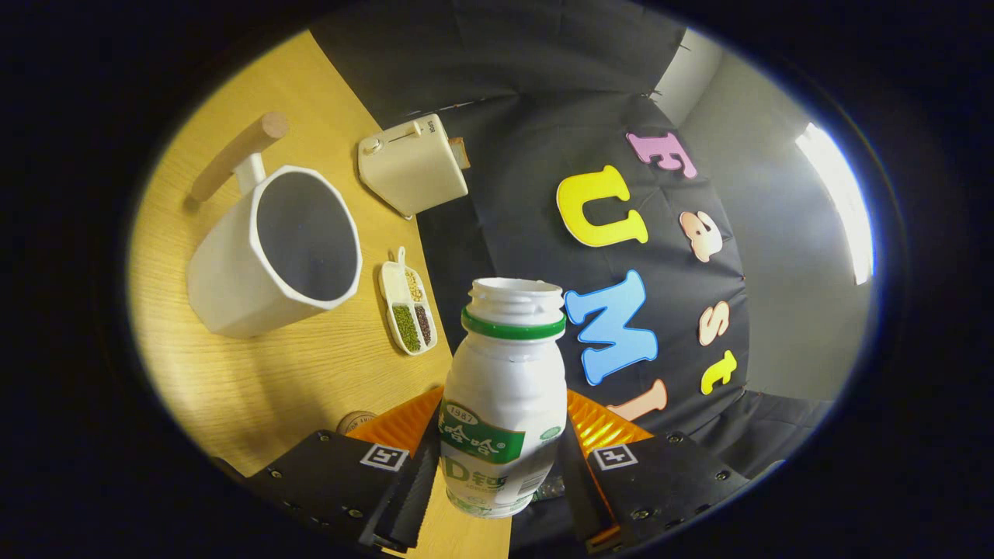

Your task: Take the bottle from table, then pour the juice into the cup, finally place the bottle on the coaster

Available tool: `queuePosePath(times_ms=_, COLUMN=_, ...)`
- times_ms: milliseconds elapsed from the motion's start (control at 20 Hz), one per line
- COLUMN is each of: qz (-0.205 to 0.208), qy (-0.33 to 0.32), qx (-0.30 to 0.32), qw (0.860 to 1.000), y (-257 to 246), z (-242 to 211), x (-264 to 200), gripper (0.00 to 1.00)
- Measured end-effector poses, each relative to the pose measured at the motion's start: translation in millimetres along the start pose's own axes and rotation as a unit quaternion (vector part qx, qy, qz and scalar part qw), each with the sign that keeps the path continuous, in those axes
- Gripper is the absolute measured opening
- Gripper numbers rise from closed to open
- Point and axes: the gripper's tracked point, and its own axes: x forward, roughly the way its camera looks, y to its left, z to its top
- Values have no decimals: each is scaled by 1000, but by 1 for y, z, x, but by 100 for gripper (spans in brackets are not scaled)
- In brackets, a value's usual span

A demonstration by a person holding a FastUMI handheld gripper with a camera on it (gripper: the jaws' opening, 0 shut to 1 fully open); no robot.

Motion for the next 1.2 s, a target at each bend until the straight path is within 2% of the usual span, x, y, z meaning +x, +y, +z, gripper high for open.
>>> queuePosePath(times_ms=150, qz=-3, qy=3, qx=-22, qw=1000, y=1, z=-1, x=2, gripper=71)
queuePosePath(times_ms=450, qz=-34, qy=-9, qx=-92, qw=995, y=-1, z=9, x=2, gripper=71)
queuePosePath(times_ms=1200, qz=-38, qy=-17, qx=-162, qw=986, y=2, z=17, x=2, gripper=71)
